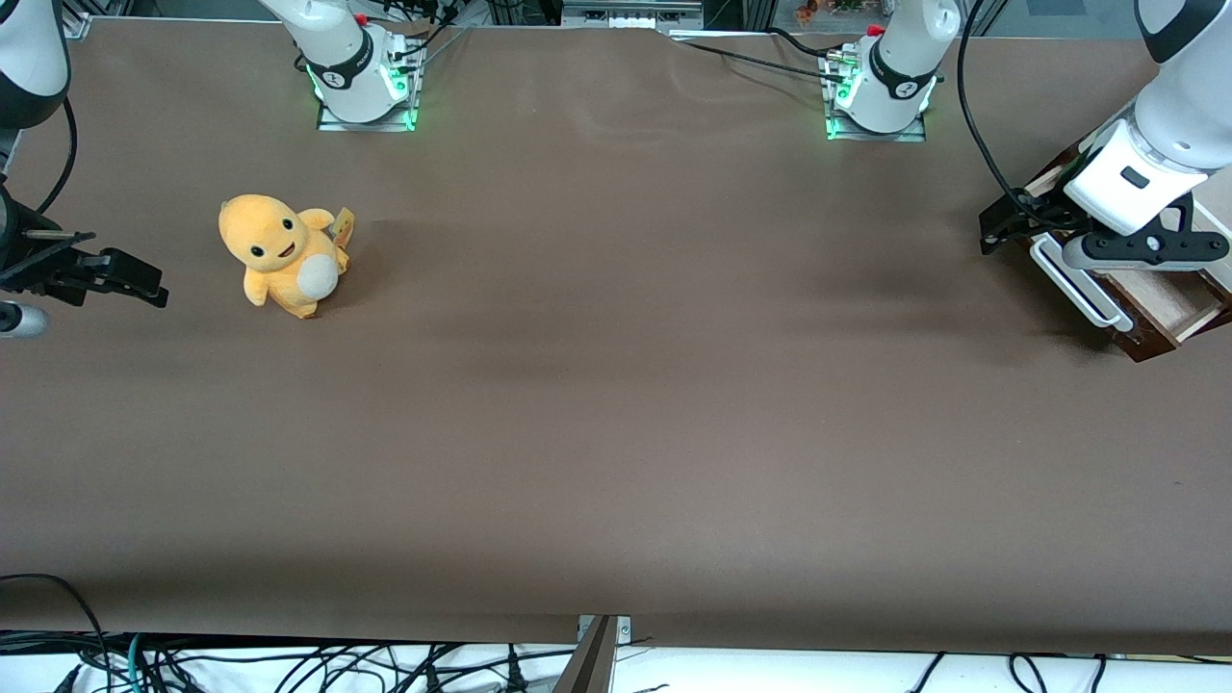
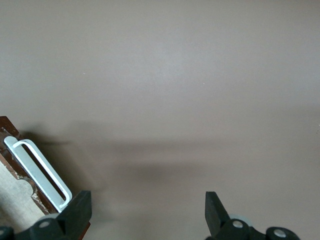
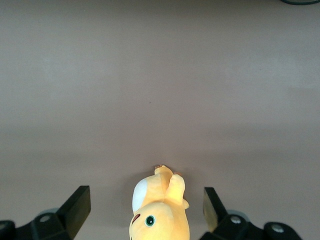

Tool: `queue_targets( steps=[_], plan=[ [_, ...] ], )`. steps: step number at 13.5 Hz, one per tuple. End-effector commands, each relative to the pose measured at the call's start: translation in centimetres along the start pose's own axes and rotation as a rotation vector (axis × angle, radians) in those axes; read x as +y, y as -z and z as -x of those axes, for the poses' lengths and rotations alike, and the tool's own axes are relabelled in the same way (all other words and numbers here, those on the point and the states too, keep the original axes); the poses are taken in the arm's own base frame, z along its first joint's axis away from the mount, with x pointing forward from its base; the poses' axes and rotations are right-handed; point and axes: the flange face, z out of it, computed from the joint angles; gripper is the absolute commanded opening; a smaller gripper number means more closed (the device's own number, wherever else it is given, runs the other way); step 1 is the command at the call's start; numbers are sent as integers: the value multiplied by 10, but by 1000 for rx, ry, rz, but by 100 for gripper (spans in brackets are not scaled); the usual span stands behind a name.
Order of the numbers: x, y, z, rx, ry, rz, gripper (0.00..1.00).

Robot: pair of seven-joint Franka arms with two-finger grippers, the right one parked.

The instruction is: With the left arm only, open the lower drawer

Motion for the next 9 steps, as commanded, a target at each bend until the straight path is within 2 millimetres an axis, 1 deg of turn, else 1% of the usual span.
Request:
queue_targets(
  steps=[1,2,6,9],
  plan=[
    [2,10,-2,3,-17,21,100],
    [2,11,-7,0,-16,21,100],
    [1,12,-6,-22,-16,19,100],
    [0,9,-4,-40,-18,18,100]
  ],
)
